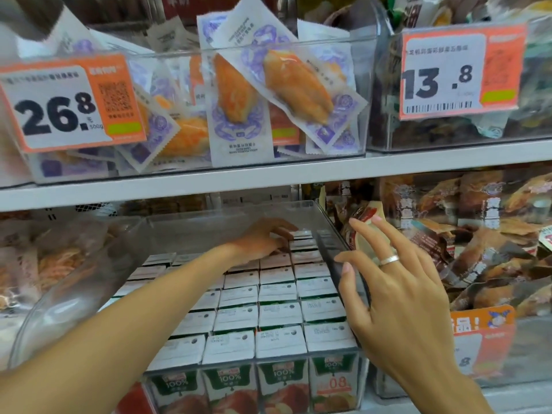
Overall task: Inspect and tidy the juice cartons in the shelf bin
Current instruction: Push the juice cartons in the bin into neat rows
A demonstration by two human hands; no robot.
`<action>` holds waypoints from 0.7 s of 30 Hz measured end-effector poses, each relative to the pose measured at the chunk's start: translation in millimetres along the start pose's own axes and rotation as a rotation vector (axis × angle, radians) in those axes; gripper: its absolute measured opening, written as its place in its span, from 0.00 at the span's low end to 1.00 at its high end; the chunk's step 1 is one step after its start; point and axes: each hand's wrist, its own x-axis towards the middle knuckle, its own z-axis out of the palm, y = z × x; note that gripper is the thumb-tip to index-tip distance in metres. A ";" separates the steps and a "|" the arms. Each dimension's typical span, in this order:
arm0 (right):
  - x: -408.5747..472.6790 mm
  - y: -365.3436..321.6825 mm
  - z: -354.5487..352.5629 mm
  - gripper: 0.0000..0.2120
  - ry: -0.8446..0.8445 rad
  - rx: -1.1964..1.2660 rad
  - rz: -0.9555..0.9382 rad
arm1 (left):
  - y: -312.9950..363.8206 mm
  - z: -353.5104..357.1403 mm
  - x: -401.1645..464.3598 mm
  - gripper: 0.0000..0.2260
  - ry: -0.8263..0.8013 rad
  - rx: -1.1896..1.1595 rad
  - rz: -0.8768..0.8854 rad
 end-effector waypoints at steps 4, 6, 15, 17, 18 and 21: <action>-0.4 -1.1 0.1 0.18 -0.005 -0.021 0.020 | -6.5 -8.4 15.9 0.14 0.054 0.309 0.062; -1.4 -1.0 0.8 0.19 -0.001 -0.027 0.021 | -9.9 -11.6 20.9 0.16 0.022 0.412 0.085; -1.7 -1.1 0.5 0.18 0.028 -0.038 0.039 | -13.5 -4.5 31.2 0.23 -0.088 0.670 0.130; -1.7 -1.4 0.5 0.17 0.021 -0.042 0.040 | -13.4 -2.0 31.8 0.23 -0.095 0.685 0.099; -1.8 -1.3 0.5 0.17 0.019 -0.044 0.042 | -13.0 -1.7 32.1 0.23 -0.100 0.686 0.085; -2.0 -1.2 0.9 0.17 0.022 -0.044 0.040 | -12.3 -3.3 32.9 0.24 -0.102 0.635 0.052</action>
